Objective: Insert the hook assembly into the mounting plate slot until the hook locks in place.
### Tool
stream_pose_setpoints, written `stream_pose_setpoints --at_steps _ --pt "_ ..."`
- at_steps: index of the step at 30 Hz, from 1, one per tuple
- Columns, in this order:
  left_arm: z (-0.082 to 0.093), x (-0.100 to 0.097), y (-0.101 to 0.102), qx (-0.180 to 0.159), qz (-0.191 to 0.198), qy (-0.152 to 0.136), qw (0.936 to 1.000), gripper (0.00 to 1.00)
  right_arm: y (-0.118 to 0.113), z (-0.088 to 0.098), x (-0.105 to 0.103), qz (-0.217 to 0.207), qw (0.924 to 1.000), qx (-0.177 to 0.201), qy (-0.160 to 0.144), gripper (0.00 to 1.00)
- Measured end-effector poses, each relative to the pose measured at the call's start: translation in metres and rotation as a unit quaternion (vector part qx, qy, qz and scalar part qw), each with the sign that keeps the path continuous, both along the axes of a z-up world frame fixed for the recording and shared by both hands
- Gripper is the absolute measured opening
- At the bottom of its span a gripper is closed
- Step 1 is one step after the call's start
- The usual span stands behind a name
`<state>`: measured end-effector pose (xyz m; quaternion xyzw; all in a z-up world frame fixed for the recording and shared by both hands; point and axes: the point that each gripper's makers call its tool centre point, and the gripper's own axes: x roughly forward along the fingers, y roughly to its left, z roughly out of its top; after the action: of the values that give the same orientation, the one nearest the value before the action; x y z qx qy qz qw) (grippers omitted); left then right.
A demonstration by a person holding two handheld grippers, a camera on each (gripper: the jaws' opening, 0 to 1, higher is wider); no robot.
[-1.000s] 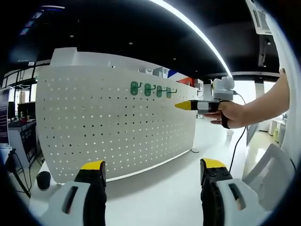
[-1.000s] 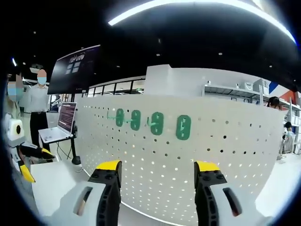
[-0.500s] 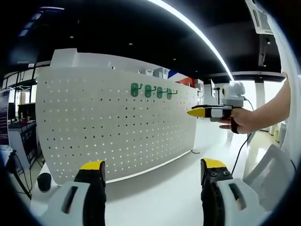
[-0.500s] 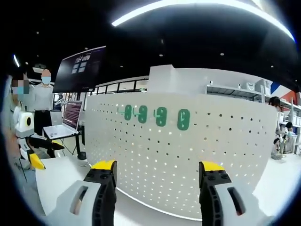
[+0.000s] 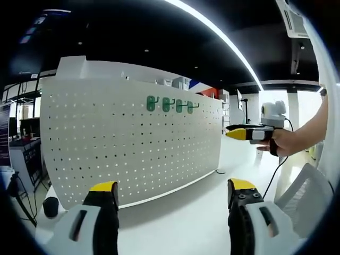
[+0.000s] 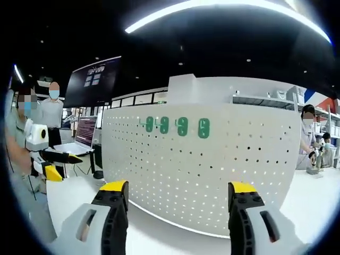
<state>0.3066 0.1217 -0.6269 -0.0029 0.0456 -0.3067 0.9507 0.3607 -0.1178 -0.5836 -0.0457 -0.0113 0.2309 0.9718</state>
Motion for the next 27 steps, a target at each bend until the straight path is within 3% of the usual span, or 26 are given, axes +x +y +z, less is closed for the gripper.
stream_pose_setpoints --at_steps 27 --pt "0.003 -0.014 0.013 -0.007 0.014 -0.004 0.9999 0.93 -0.019 -0.024 -0.054 -0.002 0.9999 0.009 0.014 0.79"
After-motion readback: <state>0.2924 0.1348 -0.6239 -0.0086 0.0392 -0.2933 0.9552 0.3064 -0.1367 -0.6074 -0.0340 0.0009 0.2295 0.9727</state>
